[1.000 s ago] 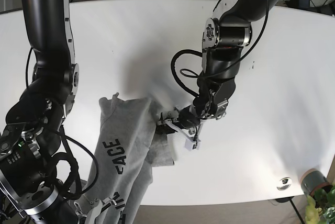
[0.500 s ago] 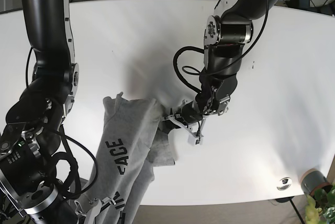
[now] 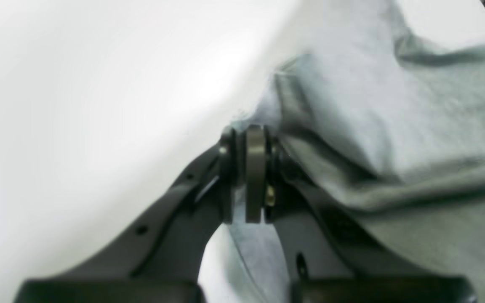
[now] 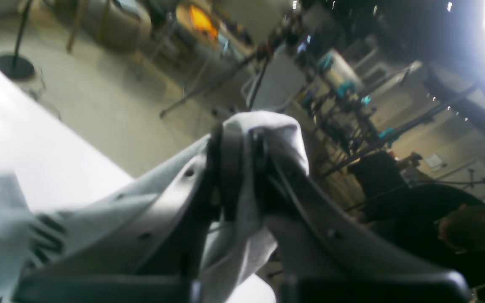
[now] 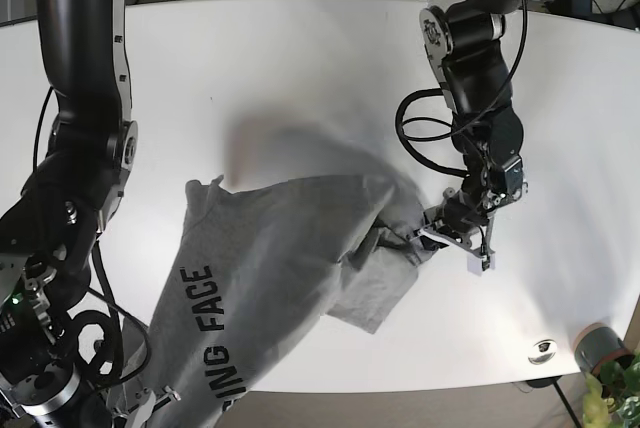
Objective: Fold the T-shirt properly
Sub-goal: 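Stretch the grey shirt between both grippers, left gripper pulling away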
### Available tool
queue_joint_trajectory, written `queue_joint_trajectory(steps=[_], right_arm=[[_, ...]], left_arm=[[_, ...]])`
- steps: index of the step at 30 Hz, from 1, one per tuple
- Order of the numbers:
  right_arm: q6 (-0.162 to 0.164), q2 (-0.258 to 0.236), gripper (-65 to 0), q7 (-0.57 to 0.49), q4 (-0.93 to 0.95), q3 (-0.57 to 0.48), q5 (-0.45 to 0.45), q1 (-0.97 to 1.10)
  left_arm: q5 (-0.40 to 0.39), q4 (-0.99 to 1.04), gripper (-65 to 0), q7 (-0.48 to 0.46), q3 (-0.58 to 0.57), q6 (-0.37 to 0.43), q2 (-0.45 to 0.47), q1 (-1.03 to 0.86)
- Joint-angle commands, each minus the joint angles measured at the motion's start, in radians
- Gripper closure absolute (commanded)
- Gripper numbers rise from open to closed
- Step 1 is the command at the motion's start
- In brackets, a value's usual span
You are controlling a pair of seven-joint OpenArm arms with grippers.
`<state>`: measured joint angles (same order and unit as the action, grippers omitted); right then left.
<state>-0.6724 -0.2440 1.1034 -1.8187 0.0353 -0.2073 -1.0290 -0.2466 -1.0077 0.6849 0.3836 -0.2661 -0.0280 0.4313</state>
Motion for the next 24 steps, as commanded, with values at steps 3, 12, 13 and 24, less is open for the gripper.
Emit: queue_joint_trajectory(steps=[3,12,13,24], right_arm=[[0.016,-0.013,0.0,-0.098,0.092,0.001,0.002,-0.069],[0.019,-0.005,0.0,-0.233,0.377,-0.004,0.004,-0.129],[0.019,-0.004,0.0,-0.250,0.402,-0.004,0.004,-0.136],[0.021,-0.005,0.0,-0.447,0.725,-0.073,0.004,-0.265]], left_arm=[[-0.020,-0.222,0.0,0.071,0.008,-0.014,0.015,-0.010],[-0.020,-0.481,0.0,0.193,0.099,-0.014,0.069,-0.004],[-0.020,-0.489,0.0,0.193,0.102,-0.014,0.075,0.005],[-0.018,-0.543,0.0,0.195,0.156,-0.014,0.239,0.145]])
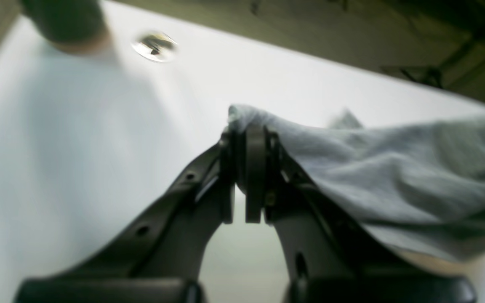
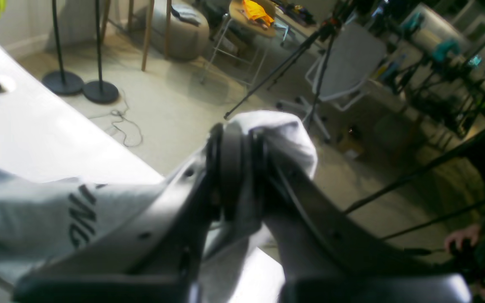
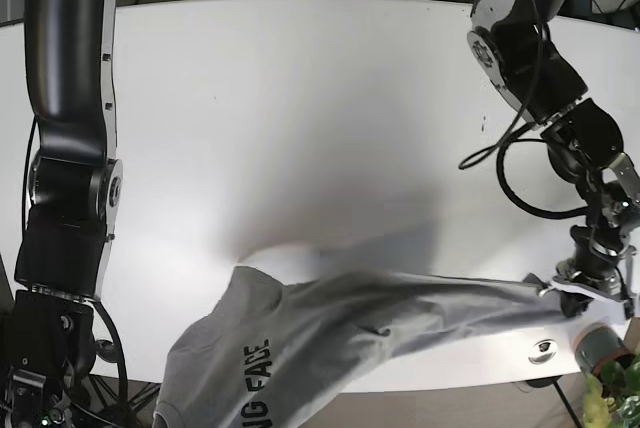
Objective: Fold the T-shirt properly
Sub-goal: 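Stretch the grey shirt between both grippers, left gripper pulling away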
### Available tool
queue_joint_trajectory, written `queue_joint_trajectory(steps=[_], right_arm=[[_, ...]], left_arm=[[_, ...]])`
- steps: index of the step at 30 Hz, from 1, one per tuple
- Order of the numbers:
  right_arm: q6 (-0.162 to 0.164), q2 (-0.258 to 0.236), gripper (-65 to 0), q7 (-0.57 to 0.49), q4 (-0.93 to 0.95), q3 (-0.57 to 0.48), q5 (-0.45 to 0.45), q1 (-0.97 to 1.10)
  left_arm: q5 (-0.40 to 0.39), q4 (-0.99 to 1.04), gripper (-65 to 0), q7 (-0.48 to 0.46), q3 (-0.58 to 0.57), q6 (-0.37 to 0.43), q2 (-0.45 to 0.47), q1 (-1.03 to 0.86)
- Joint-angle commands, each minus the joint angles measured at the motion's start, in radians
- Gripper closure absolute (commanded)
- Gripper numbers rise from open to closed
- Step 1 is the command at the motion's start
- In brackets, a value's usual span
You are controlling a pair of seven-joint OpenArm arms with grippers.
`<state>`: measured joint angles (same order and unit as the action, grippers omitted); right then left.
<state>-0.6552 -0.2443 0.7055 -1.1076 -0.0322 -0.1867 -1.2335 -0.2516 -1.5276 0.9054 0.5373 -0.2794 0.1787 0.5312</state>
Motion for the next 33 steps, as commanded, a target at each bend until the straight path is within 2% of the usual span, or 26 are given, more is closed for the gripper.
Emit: queue_joint_trajectory(steps=[1,9,16,20,25,33], right_arm=[[0.004,-0.007,0.0,-0.063,0.034,-0.007,-0.017,-0.072],[0.004,-0.014,0.0,-0.109,0.149,-0.005,-0.017,-0.072],[0.004,-0.054,0.0,-0.109,0.143,-0.004,-0.027,-0.072],[0.004,-0.076,0.0,-0.094,0.088,0.041,-0.029,-0.019],[0.004,-0.076,0.0,-0.039,-0.021,0.108,-0.026,0.114],[0.004,-0.071,0.0,0.036,-0.246,0.196,-0.029,0.377]], left_arm=[[-0.013,-0.021,0.0,-0.025,0.004,-0.001,0.058,0.069],[-0.015,0.106,0.0,-0.030,0.005,-0.001,0.192,0.281],[-0.015,0.152,0.0,-0.029,0.039,-0.001,0.241,0.344],[-0.015,0.147,0.0,-0.027,0.062,-0.001,0.249,0.290],[-0.021,0.146,0.0,-0.027,0.117,-0.008,0.244,0.194],[-0.125,0.146,0.0,-0.032,0.140,-0.022,0.244,0.030]])
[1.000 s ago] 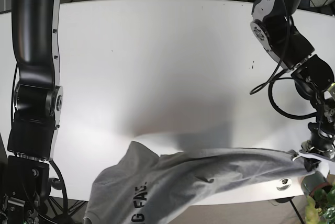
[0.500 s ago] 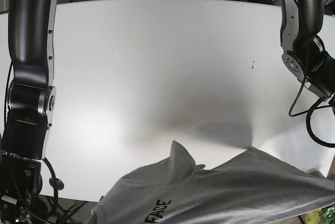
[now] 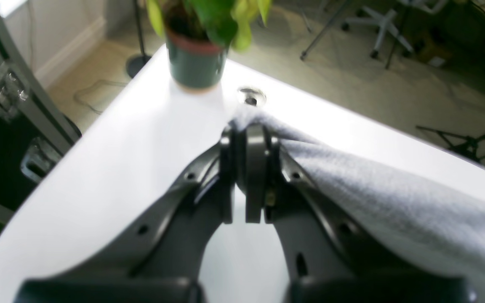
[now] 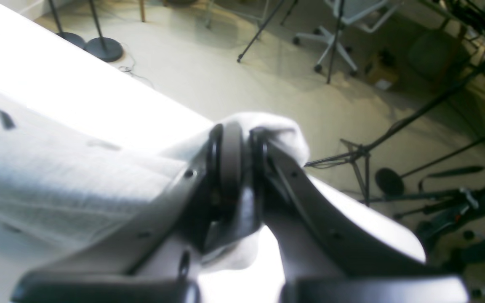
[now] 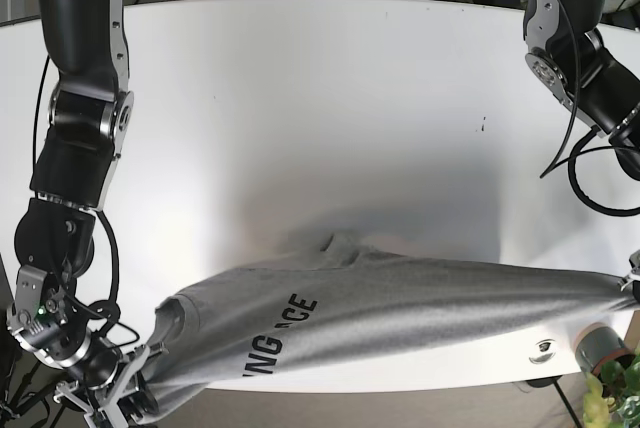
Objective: Fold the T-shirt properly
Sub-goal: 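Stretch the grey shirt between both grippers, left gripper pulling away, then swing the stretched shirt over the table and lay it down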
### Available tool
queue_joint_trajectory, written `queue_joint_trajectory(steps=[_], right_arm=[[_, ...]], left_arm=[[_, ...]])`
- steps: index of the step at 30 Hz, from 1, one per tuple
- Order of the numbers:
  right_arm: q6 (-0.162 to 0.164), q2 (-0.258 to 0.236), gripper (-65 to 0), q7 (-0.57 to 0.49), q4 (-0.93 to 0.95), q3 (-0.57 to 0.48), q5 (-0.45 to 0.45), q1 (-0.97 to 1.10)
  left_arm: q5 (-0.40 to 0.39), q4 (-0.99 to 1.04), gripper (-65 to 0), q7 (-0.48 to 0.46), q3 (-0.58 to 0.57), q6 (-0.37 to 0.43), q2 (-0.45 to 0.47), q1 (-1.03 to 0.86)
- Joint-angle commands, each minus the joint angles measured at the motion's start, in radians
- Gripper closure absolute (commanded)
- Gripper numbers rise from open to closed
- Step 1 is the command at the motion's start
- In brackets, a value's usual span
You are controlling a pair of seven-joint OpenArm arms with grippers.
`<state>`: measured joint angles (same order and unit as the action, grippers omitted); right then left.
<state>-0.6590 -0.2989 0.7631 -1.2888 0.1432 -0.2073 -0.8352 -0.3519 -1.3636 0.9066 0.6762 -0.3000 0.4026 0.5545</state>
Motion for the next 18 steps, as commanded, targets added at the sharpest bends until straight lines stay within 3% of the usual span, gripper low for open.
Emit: queue_joint_trajectory(steps=[1,18], right_arm=[[0.008,-0.012,0.0,-0.017,-0.085,0.028,-0.008,0.001],[0.005,0.080,0.0,0.143,-0.453,0.240,-0.008,0.452]], left_arm=[[-0.032,-0.018,0.0,-0.033,0.003,-0.001,0.020,-0.012],[-0.171,-0.124,0.0,-0.033,0.086,-0.005,0.017,-0.466]])
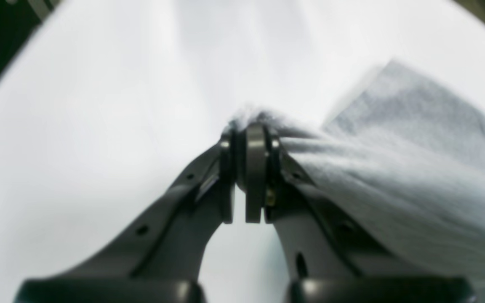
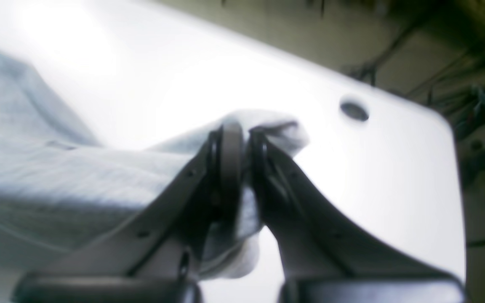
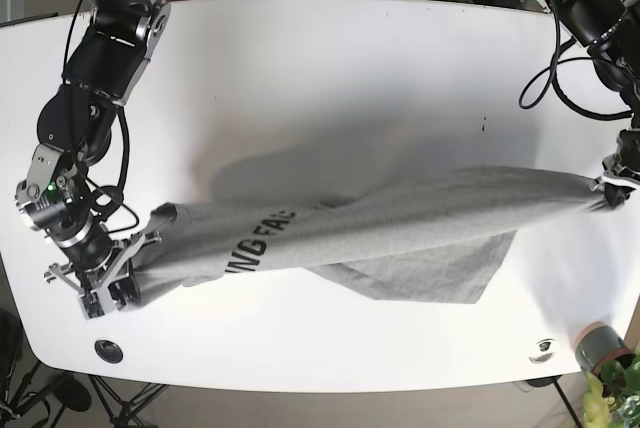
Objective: Fold the T-shirt properly
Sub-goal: 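Swing the stretched shirt over the table and lay it down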
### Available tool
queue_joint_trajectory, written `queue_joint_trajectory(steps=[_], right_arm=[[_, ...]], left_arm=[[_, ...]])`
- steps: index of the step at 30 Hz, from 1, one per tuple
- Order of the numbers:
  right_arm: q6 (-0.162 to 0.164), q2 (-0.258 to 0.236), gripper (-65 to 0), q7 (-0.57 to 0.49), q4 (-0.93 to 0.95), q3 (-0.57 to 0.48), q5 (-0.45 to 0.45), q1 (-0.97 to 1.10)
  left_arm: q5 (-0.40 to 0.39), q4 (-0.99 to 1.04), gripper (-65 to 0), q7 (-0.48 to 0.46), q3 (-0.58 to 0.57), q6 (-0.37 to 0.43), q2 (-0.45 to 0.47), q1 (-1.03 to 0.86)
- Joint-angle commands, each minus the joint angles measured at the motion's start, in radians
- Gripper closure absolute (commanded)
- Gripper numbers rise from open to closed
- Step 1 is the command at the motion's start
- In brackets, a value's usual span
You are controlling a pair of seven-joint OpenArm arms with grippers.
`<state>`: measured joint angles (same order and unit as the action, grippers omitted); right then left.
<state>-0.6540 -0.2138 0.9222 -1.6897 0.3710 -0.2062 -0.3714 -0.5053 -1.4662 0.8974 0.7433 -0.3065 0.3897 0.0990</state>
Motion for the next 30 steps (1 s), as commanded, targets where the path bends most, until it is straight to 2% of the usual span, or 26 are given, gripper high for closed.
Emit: queue_joint_trajectory(steps=[1,5,11,17,26,30], right_arm=[[0.000,-0.005,0.0,-0.009,-0.065,0.021,-0.009,0.008],[-0.007,0.032,0.0,-0.005,-0.102,0.061,-0.009,0.101],[-0.008,0.075,0.0,-0.005,-0.134,0.098,-0.009,0.228],[-0.008,0.104,0.0,-0.005,-0.135,0.099,-0.009,0.315],[-0.008,0.115,0.0,-0.004,-0.148,0.148,-0.009,0.395],[-0.008,0.115,0.0,-0.002,-0.148,0.150,-0.009,0.421]], left_arm=[[-0.025,-0.021,0.0,-0.024,0.034,0.000,0.030,-0.029],[-0.060,-0.021,0.0,-0.024,0.078,0.000,0.030,-0.121],[-0.079,-0.021,0.0,-0.025,0.081,-0.006,0.032,-0.227],[-0.072,-0.021,0.0,-0.025,0.083,-0.079,0.035,-0.293],[-0.071,-0.021,0.0,-0.025,0.138,-0.087,0.038,-0.370],[-0.071,-0.021,0.0,-0.025,0.140,-0.128,0.038,-0.388]])
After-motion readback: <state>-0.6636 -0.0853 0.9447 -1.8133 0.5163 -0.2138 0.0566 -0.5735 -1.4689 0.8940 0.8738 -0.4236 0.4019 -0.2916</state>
